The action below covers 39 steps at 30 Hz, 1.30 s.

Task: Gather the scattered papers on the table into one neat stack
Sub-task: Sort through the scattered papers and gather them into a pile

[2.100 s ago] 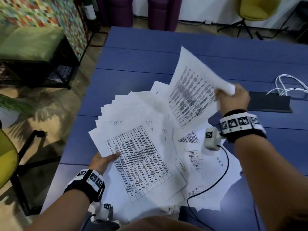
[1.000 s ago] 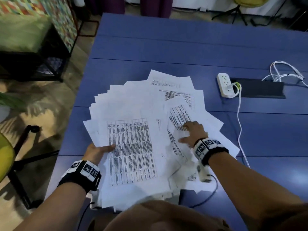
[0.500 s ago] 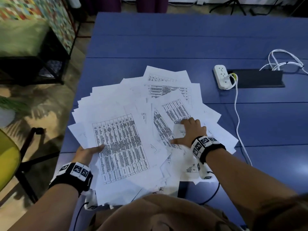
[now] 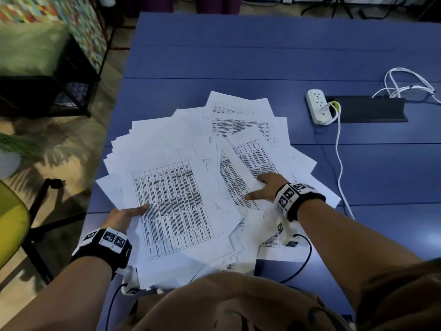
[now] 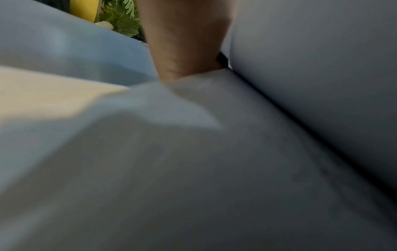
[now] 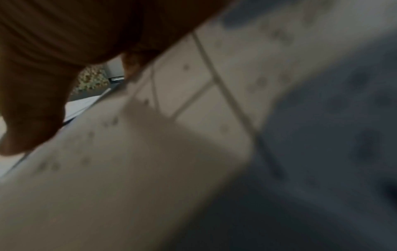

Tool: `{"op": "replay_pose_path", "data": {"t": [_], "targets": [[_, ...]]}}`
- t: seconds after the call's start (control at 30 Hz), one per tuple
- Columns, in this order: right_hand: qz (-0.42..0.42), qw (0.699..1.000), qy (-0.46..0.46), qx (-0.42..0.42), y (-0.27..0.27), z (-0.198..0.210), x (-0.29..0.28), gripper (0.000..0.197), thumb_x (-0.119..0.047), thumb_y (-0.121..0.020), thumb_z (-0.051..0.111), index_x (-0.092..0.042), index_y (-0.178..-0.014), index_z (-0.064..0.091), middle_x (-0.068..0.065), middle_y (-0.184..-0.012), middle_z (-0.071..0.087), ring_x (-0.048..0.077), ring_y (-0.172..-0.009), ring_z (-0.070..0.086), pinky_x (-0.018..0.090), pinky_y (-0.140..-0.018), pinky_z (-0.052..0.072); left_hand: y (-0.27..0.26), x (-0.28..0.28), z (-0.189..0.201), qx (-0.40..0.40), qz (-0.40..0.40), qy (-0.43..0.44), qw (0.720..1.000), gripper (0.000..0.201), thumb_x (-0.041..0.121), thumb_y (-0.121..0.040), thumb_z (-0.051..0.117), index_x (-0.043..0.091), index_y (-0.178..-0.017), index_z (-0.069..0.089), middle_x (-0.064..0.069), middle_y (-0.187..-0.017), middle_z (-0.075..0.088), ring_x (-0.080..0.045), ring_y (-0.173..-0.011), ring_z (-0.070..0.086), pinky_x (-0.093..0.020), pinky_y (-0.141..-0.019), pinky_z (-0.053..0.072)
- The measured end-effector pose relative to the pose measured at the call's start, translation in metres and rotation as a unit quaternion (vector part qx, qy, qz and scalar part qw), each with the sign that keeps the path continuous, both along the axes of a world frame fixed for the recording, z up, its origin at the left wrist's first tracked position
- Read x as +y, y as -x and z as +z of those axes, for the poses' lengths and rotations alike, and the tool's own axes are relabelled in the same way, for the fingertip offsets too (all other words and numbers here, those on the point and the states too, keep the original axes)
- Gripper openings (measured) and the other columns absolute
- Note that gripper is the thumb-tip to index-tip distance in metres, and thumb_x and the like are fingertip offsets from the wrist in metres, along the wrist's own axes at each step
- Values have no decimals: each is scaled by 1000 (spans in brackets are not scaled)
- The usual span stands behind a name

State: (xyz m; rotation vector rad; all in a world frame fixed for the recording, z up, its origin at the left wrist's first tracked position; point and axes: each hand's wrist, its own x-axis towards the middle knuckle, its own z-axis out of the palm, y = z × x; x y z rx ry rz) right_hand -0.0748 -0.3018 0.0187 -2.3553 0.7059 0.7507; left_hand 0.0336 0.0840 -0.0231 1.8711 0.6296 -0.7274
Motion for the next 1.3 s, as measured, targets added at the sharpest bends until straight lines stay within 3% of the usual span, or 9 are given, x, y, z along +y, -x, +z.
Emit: {"op": "replay_pose_path", "data": {"t": [0.13, 0.23, 0.37, 0.47, 0.53, 0.67, 0.9, 1.1, 1.3], "targets": [[1, 998, -36, 54, 5, -4, 3, 92, -45, -58, 87, -7, -133, 50, 5, -133, 56, 24, -121, 54, 35, -102, 44, 4, -2, 5, 3, 3, 48, 999, 78, 37, -73, 82, -4, -132, 52, -18, -131, 57, -37, -123, 51, -39, -100, 37], [5, 997, -55, 61, 13, -6, 9, 80, -34, -58, 90, -6, -126, 56, 4, -124, 61, 24, -114, 58, 35, -97, 47, 3, 7, -18, -36, 22, 91, 995, 102, 54, -42, 93, 13, -129, 59, -3, -133, 60, -24, -126, 50, -42, -109, 29], [-5, 999, -32, 21, 12, 1, 6, 66, -24, -66, 85, -2, -122, 58, 12, -121, 62, 27, -111, 60, 30, -86, 47, 3, -1, -9, -30, 36, 129, 990, 73, 33, -52, 88, 7, -116, 65, -6, -98, 67, -26, -93, 63, -53, -102, 43], [-36, 998, 8, -57, 10, 17, -13, 24, -15, -67, 80, -2, -77, 62, 15, -76, 62, 20, -69, 56, 26, -60, 38, 2, -4, -8, -33, 39, 140, 989, 71, 29, -60, 87, 5, -122, 62, -5, -95, 66, -23, -86, 62, -48, -99, 44], [-46, 992, 57, -107, 9, 36, -24, 32, -11, -68, 75, -9, -57, 45, 7, -57, 45, 20, -60, 44, 27, -51, 29, -1, -2, -16, -38, 42, 142, 988, 85, 47, -46, 94, 12, -118, 66, -2, -111, 65, -21, -99, 61, -46, -108, 34], [-39, 968, 161, -187, 2, 84, -40, 24, -9, -74, 66, 0, -96, 67, 22, -93, 68, 36, -88, 63, 41, -77, 55, 6, -16, -3, -20, 53, 163, 985, 87, 40, -51, 92, 4, -124, 62, 0, -126, 59, -16, -124, 47, -42, -113, 24], [-44, 903, 255, -344, -9, 185, -49, 6, -15, -74, 60, -15, -79, 65, 4, -60, 57, 29, -69, 60, 28, -60, 43, 16, -45, 14, -24, 77, 220, 972, 35, 11, -79, 76, -2, -110, 67, -2, -113, 61, -16, -116, 50, -39, -114, 24], [-128, 849, 127, -496, -17, 223, -41, 11, -20, -72, 65, -12, -79, 66, 1, -61, 57, 6, -55, 46, 20, -50, 38, 19, -54, 9, -24, 74, 212, 974, 46, 13, -75, 80, -5, -115, 65, -4, -117, 60, -17, -114, 51, -35, -108, 27], [-222, 781, -35, -582, -20, 240, -20, 19, -9, -77, 68, -23, -74, 55, -9, -68, 56, -2, -56, 49, 15, -55, 43, 16, -47, -8, -12, 56, 141, 988, 119, 44, -37, 97, -5, -134, 49, -19, -136, 53, -36, -122, 52, -45, -97, 42]]}}
